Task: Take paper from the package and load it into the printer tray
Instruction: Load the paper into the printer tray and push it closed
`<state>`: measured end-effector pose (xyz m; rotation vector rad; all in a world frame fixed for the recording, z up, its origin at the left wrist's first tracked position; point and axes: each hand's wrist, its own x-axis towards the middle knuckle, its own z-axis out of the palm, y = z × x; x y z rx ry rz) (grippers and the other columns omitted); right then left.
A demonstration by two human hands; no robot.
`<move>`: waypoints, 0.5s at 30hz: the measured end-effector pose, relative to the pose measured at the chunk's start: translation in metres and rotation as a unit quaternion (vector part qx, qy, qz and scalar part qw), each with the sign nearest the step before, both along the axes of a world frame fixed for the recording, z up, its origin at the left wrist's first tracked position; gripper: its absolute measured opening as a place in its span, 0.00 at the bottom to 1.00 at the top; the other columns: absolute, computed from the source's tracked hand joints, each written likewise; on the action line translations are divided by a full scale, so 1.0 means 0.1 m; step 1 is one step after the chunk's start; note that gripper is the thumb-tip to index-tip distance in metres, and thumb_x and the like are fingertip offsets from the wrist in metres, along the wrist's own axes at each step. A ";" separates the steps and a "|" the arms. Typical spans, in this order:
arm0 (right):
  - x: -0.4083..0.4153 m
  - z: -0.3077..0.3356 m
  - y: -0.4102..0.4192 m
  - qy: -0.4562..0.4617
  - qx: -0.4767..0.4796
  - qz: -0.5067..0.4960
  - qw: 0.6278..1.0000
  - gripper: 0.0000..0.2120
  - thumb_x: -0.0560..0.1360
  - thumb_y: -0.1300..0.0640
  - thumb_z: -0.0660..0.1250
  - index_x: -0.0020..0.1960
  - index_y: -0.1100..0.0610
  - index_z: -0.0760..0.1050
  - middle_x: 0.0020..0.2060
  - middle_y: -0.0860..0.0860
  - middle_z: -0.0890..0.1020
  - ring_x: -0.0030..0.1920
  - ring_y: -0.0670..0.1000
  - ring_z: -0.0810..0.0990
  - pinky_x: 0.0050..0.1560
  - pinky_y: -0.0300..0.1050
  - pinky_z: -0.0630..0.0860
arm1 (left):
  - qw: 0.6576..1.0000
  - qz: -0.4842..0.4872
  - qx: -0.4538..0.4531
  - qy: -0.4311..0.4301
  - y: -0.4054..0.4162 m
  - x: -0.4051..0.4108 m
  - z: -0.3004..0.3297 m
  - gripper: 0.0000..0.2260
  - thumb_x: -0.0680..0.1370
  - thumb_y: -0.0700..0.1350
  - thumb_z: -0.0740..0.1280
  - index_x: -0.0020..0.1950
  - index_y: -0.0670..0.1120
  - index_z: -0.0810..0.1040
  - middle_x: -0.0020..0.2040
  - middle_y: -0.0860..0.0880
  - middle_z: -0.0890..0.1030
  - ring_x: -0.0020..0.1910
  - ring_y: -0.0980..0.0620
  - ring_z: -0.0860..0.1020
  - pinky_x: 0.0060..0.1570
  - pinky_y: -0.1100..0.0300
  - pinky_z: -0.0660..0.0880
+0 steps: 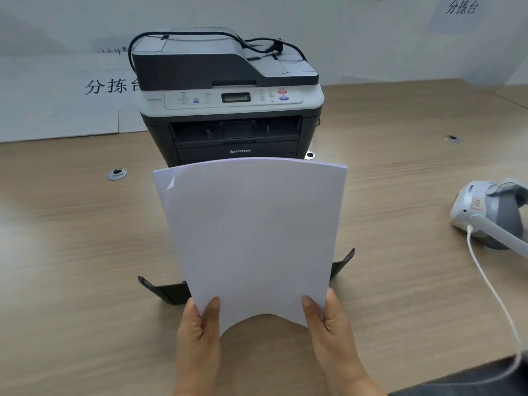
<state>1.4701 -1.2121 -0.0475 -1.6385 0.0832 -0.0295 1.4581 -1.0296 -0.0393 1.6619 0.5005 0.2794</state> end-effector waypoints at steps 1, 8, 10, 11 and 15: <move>0.01 0.04 0.00 -0.001 -0.003 0.002 1.000 0.13 0.76 0.54 0.61 0.59 0.50 0.75 0.54 0.46 0.84 0.56 0.46 0.82 0.58 0.48 0.78 | 1.000 -0.002 0.004 0.005 0.02 0.01 0.01 0.10 0.80 0.39 0.61 0.58 0.53 0.73 0.50 0.59 0.80 0.48 0.68 0.77 0.47 0.70 0.74; 0.20 0.38 0.00 -0.011 -0.027 -0.015 0.999 0.10 0.78 0.66 0.63 0.49 0.52 0.77 0.44 0.41 0.86 0.44 0.39 0.83 0.45 0.31 0.78 | 1.000 -0.007 0.024 0.014 0.10 0.09 0.19 0.07 0.81 0.38 0.61 0.55 0.45 0.76 0.47 0.52 0.81 0.44 0.65 0.79 0.49 0.65 0.76; 0.29 0.48 -0.01 -0.016 -0.041 -0.023 0.999 0.09 0.77 0.66 0.64 0.45 0.54 0.77 0.39 0.40 0.85 0.38 0.37 0.80 0.40 0.29 0.76 | 0.999 0.004 0.032 0.009 0.12 0.13 0.31 0.05 0.80 0.39 0.63 0.50 0.47 0.78 0.44 0.50 0.82 0.41 0.60 0.79 0.46 0.65 0.74; 0.33 0.53 -0.01 -0.019 -0.053 -0.028 0.998 0.08 0.77 0.65 0.65 0.44 0.54 0.77 0.36 0.39 0.84 0.36 0.37 0.79 0.39 0.29 0.75 | 0.999 0.013 0.043 0.008 0.13 0.16 0.38 0.07 0.79 0.39 0.64 0.46 0.51 0.77 0.40 0.50 0.82 0.38 0.61 0.78 0.41 0.70 0.73; 0.51 0.71 0.00 -0.015 -0.088 -0.037 0.995 0.10 0.77 0.64 0.65 0.46 0.50 0.77 0.37 0.40 0.84 0.36 0.36 0.81 0.36 0.27 0.75 | 0.997 0.016 0.070 0.008 0.19 0.30 0.58 0.10 0.78 0.42 0.66 0.45 0.59 0.76 0.39 0.56 0.84 0.39 0.64 0.80 0.39 0.66 0.74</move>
